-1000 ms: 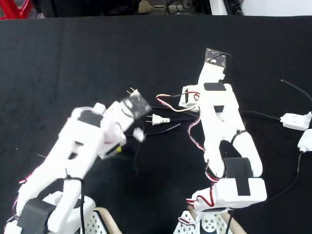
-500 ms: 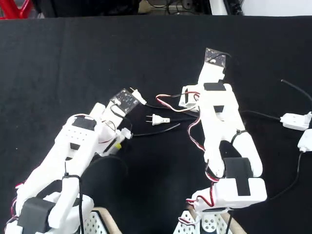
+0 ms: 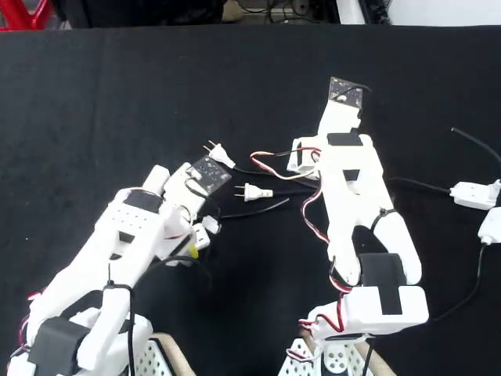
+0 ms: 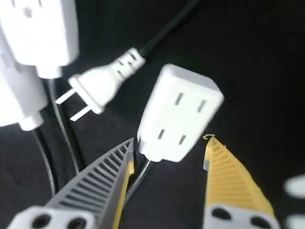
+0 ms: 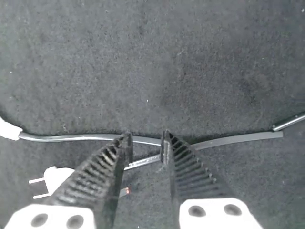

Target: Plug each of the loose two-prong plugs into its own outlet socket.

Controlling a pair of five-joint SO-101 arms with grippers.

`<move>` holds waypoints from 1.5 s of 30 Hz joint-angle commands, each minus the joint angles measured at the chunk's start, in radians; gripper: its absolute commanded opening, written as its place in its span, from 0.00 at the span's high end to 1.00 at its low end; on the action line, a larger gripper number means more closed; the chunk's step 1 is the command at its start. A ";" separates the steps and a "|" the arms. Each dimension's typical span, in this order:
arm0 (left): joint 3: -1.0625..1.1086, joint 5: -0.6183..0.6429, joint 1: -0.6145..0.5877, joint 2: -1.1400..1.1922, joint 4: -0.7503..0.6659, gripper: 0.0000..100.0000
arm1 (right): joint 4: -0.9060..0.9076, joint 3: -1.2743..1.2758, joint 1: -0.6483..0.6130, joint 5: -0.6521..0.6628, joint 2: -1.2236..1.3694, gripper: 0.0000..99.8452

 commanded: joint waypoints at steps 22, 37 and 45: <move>0.464 0.063 -0.555 -1.274 0.150 0.76 | 0.091 0.050 -0.293 -0.308 -0.038 0.90; 0.688 0.054 -0.565 -1.404 0.141 0.76 | -0.092 0.116 -0.321 -0.669 0.044 0.89; 0.717 -0.021 -0.561 -1.409 0.141 0.76 | -0.160 0.099 -0.325 -0.697 0.147 0.90</move>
